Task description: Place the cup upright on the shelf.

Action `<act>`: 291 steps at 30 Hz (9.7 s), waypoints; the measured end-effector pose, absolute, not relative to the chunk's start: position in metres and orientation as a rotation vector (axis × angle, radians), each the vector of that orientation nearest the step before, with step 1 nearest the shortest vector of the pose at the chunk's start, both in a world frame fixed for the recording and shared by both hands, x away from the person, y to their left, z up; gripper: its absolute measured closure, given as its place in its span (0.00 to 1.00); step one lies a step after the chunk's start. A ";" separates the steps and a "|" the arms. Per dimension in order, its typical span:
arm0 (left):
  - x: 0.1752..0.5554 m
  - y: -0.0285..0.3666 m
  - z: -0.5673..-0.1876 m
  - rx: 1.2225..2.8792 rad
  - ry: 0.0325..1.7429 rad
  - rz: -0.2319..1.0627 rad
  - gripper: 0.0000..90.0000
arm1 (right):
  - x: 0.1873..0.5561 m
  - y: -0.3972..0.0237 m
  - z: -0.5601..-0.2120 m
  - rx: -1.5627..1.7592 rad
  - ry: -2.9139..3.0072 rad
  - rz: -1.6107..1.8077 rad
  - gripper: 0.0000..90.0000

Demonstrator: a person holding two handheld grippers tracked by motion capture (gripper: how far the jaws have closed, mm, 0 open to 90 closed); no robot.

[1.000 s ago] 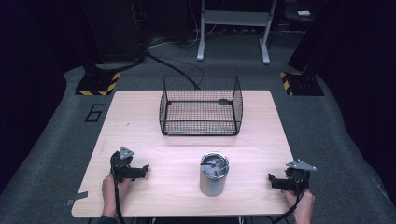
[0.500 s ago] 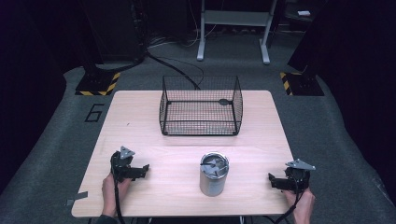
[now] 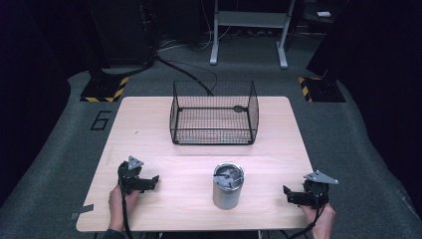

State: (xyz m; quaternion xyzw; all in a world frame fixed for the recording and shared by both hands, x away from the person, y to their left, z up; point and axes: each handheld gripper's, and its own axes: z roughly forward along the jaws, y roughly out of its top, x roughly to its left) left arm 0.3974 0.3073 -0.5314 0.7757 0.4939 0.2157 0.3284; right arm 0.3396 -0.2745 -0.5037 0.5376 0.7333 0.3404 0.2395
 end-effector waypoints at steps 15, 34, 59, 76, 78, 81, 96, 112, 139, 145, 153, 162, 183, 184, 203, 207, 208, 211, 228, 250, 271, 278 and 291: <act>0.397 0.307 -0.531 2.031 1.293 0.565 0.00 | 0.322 -0.235 -0.483 1.347 2.070 1.042 0.00; 0.397 0.308 -0.531 2.040 1.289 0.565 0.00 | 0.306 -0.187 -0.458 1.157 2.210 1.190 0.00; 0.397 0.308 -0.531 2.045 1.287 0.563 0.00 | 0.306 -0.125 -0.441 0.957 2.326 1.340 0.00; 0.397 0.308 -0.531 2.042 1.289 0.566 0.00 | 0.322 -0.100 -0.437 0.905 2.331 1.381 0.00; 0.397 0.308 -0.531 2.043 1.287 0.564 0.00 | 0.325 -0.099 -0.438 0.899 2.334 1.385 0.00; 0.397 0.308 -0.531 2.043 1.288 0.567 0.00 | 0.327 -0.096 -0.438 0.910 2.327 1.388 0.00; 0.397 0.308 -0.530 2.053 1.287 0.550 0.00 | 0.336 -0.084 -0.440 0.920 2.300 1.381 0.00; 0.397 0.308 -0.530 2.053 1.287 0.549 0.00 | 0.333 -0.083 -0.440 0.902 2.266 1.378 0.03; 0.397 0.308 -0.531 2.051 1.290 0.547 0.00 | 0.340 -0.097 -0.417 0.910 2.186 1.359 0.03; 0.397 0.308 -0.531 2.048 1.293 0.554 0.00 | 0.344 -0.102 -0.408 0.910 2.168 1.361 0.03; 0.397 0.309 -0.531 2.048 1.293 0.554 0.00 | 0.351 -0.107 -0.399 0.912 2.162 1.351 0.03; 0.398 0.308 -0.531 2.040 1.295 0.560 0.00 | 0.360 -0.110 -0.391 0.918 2.149 1.349 0.03; 0.398 0.308 -0.531 2.039 1.293 0.562 0.00 | 0.382 -0.113 -0.362 0.913 2.114 1.347 0.03; 0.398 0.308 -0.531 2.039 1.293 0.562 0.00 | 0.384 -0.113 -0.361 0.899 2.118 1.342 0.03; 0.398 0.308 -0.531 2.039 1.294 0.562 0.00 | 0.407 -0.110 -0.335 0.902 2.107 1.337 0.04; 0.398 0.308 -0.531 2.036 1.295 0.562 0.00 | 0.412 -0.109 -0.333 0.899 2.104 1.334 0.04; 0.398 0.308 -0.531 2.039 1.294 0.562 0.00 | 0.415 -0.109 -0.331 0.910 2.106 1.335 0.04; 0.397 0.308 -0.531 2.040 1.294 0.562 0.00 | 0.420 -0.109 -0.328 0.901 2.104 1.331 0.04; 0.398 0.308 -0.531 2.036 1.295 0.563 0.00 | 0.444 -0.099 -0.304 0.892 2.098 1.326 0.04; 0.397 0.308 -0.531 2.034 1.297 0.563 0.00 | 0.476 -0.072 -0.285 0.874 2.116 1.314 0.04; 0.397 0.307 -0.532 2.022 1.302 0.564 0.00 | 0.517 -0.061 -0.283 0.960 2.095 1.303 0.04; 0.397 0.308 -0.532 2.036 1.296 0.564 0.00 | 0.534 -0.057 -0.286 1.005 2.073 1.296 0.04; 0.397 0.308 -0.531 2.046 1.288 0.562 0.00 | 0.563 -0.053 -0.303 1.083 2.033 1.267 0.04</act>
